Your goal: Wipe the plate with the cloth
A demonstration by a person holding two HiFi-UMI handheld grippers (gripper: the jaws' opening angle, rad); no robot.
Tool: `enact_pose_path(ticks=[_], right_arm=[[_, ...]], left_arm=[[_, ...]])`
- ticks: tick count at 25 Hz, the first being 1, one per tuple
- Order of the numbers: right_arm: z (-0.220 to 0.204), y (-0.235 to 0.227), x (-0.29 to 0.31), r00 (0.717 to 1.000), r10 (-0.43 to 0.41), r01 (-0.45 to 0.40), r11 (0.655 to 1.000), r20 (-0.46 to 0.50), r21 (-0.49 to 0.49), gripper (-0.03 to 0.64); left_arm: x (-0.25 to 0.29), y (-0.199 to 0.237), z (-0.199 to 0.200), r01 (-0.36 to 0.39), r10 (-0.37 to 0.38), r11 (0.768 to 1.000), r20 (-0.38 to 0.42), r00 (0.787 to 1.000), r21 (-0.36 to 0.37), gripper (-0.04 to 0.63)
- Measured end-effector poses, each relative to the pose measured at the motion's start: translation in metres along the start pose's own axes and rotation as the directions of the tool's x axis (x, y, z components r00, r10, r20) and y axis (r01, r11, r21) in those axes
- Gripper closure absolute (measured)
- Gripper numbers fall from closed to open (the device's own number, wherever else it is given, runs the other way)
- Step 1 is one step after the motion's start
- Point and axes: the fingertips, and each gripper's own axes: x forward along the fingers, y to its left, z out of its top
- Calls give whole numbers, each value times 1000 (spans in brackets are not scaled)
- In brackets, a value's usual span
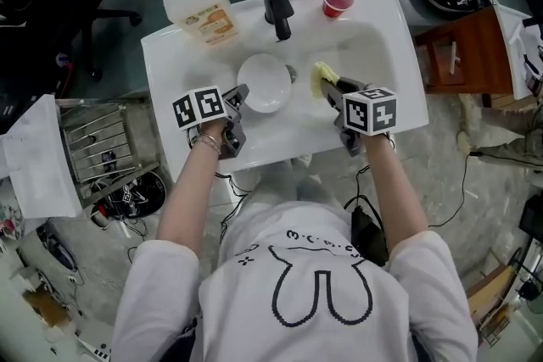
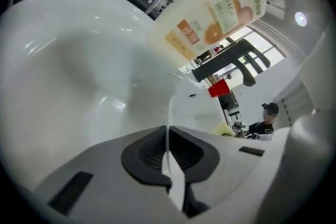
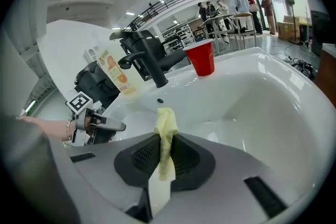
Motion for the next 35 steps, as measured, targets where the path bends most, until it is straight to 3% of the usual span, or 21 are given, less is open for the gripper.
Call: enact_pose_path(ticks=[5, 9, 14, 21, 28, 35], right_arm=[[2, 0, 4, 1000, -2, 1, 999, 29, 48, 566], [3, -3, 7, 999, -18, 18, 1000, 27, 23, 566], [4, -8, 8, 998, -57, 57, 998, 31, 0, 566], [8, -6, 5, 991, -113, 112, 994, 75, 18, 566], [7, 6, 2, 990, -113, 112, 994, 88, 12, 566], [8, 19, -3, 991, -93, 94, 996, 92, -11, 566]], left_arm=[[16, 17, -5, -57, 54, 998, -70, 996, -36, 577], [22, 23, -4, -63, 57, 996, -88, 994, -65, 577], [30, 41, -8, -171, 168, 985, -114, 979, -11, 555], [40, 61, -14, -308, 315, 949, -139, 939, 72, 509], [41, 65, -16, -343, 350, 937, -144, 926, 72, 500], [37, 65, -20, -414, 427, 902, -127, 895, 120, 485]])
